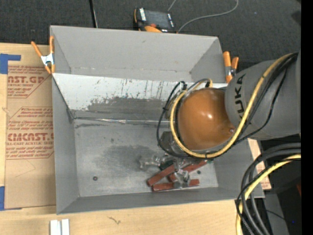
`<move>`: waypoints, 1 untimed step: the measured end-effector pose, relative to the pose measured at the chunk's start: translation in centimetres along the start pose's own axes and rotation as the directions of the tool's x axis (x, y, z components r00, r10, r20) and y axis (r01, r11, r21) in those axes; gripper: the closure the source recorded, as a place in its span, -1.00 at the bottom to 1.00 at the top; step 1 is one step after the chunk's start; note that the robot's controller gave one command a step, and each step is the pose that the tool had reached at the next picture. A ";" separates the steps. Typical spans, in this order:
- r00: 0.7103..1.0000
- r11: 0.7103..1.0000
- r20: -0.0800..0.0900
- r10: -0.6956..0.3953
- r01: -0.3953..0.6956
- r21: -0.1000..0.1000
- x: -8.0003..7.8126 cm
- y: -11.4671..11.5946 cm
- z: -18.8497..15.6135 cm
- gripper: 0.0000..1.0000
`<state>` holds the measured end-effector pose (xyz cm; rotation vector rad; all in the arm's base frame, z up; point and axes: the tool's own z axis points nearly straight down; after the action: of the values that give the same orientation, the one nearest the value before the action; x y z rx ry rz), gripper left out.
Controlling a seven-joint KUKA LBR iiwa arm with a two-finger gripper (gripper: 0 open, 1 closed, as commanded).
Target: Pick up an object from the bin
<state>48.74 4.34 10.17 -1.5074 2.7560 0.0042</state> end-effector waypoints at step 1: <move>0.888 0.888 -0.001 -0.460 0.460 -0.001 -0.2 -4.3 3.3 -1.00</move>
Offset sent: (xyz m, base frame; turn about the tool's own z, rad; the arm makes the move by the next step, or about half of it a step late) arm 0.0382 -0.0223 -0.0317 -0.4796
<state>52.51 2.19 6.90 -2.1176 2.3208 0.0039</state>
